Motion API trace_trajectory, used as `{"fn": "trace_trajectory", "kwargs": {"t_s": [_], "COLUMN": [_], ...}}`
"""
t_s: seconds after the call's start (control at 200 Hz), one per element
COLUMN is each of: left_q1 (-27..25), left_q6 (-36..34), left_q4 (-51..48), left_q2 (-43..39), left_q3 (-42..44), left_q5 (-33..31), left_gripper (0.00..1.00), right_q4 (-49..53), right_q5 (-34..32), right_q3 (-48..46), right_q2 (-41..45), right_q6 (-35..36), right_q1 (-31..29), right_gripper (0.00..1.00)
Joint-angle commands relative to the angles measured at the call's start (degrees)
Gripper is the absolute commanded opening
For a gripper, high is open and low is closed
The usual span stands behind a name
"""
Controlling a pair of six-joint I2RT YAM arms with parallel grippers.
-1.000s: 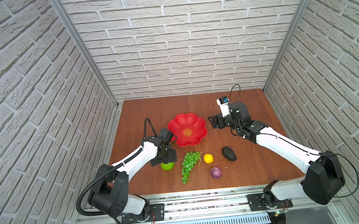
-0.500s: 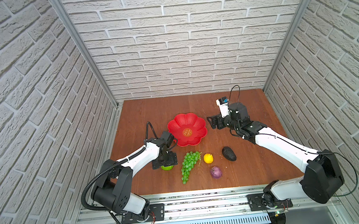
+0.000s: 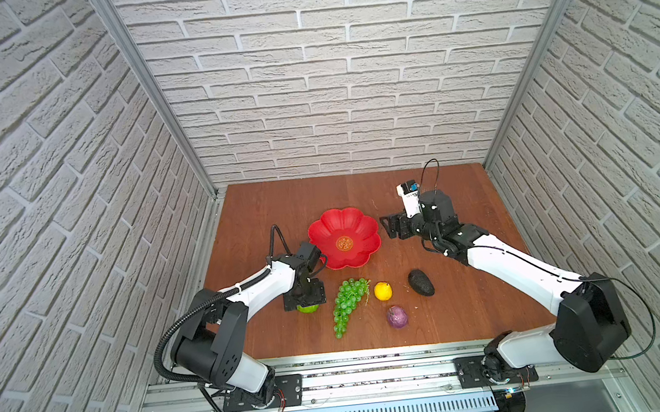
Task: Place and organize the fake fruits in the fruit bowl
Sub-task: 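Carry the green fruit with the left gripper over the red bowl and lower it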
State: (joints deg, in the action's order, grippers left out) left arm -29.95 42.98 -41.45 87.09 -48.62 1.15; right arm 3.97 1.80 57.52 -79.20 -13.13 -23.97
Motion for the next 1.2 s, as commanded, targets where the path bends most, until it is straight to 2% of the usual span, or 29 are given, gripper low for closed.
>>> {"fn": "trace_trajectory", "kwargs": {"t_s": [0.0,0.115,0.36,0.535,0.72,0.835,0.91,1.195], "left_q1": [-0.2,-0.2,-0.2,0.5,1.3,1.7,1.7,1.6], "left_q6": [1.1,1.2,0.8,-1.2,-4.5,-7.8,-9.3,-11.8], "left_q4": [0.2,-0.5,-3.0,-7.0,-11.7,-13.4,-13.2,-6.5], "left_q2": [0.4,-0.3,-4.9,-9.1,-10.0,-6.8,-4.1,11.8], "left_q3": [0.4,0.5,0.6,-1.5,-9.4,-17.9,-22.5,-37.0], "left_q5": [0.2,-0.3,-1.0,-1.1,-2.5,-2.6,-2.8,-1.8], "left_gripper": [0.67,0.59,0.52,0.52,0.52,0.52,0.52,0.47], "right_q4": [-2.7,-2.7,-2.6,-2.6,-2.1,-3.2,-0.2,3.4], "right_q5": [0.5,0.7,1.0,2.0,2.1,2.0,3.1,2.7], "right_q3": [-0.5,-0.3,-0.7,-0.8,-1.7,-4.9,-4.7,-9.3], "right_q2": [0.1,0.3,1.0,2.2,3.8,5.3,5.9,13.5], "right_q6": [-0.5,-0.5,-0.9,-1.5,-0.9,-0.8,-0.2,-2.1], "right_q1": [-0.6,-0.5,-0.6,-0.6,-0.5,-0.6,-0.6,-0.4], "right_gripper": [0.89,0.89,0.89,0.89,0.89,0.89,0.89,0.90]}}
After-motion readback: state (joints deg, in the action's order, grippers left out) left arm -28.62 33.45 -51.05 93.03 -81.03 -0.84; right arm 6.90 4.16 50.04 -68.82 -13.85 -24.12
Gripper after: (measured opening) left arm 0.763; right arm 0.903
